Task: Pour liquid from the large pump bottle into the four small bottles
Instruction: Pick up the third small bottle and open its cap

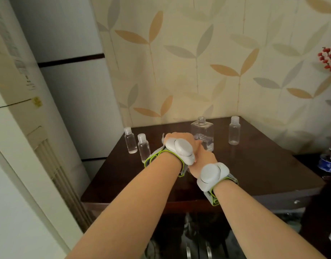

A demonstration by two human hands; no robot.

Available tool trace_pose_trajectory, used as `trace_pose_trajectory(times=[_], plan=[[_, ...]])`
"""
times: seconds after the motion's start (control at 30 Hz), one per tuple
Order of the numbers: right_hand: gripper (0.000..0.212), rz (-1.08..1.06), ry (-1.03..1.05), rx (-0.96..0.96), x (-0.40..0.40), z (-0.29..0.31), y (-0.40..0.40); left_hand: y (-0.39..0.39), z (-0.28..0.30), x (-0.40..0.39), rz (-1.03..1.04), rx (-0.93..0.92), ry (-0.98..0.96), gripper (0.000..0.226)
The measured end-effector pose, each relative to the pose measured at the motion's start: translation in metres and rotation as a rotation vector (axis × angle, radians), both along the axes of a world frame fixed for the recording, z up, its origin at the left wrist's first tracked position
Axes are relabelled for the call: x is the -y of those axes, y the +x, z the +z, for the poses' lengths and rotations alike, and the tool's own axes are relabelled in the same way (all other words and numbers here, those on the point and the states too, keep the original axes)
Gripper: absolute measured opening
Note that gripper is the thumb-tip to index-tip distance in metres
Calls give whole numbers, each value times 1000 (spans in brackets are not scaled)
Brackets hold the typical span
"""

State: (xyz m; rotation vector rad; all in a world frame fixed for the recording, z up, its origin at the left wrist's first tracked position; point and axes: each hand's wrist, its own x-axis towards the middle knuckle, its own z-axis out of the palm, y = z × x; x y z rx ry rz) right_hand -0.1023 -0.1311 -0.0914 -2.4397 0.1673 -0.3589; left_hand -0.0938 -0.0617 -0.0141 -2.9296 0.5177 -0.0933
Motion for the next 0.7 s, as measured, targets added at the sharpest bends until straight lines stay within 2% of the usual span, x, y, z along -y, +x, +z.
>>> trace_pose_trajectory(times=[0.03,0.1,0.17,0.23,0.37,0.47,0.6,0.7], plan=[[38,12,7,-13,0,0,0,-1,0,0,2,3,29,46],[18,12,27,-40,1,1,-2,-4,1,-3,-27,27,-56,52],[29,10,86,-14,1,0,-4,-8,5,-7,-221,-10,-234,48],[40,4,120,-12,0,0,-4,-8,14,-16,-348,-107,-290,45],[51,0,141,-39,-2,1,-4,-2,17,-19,-292,-102,-183,41],[39,-9,126,-38,-2,2,-5,0,3,-14,-245,-17,-167,29],[23,-30,110,-64,-2,3,-5,7,-4,-11,-185,40,-124,47],[27,-25,119,-73,-2,3,-4,7,2,-11,-210,-7,-172,50]])
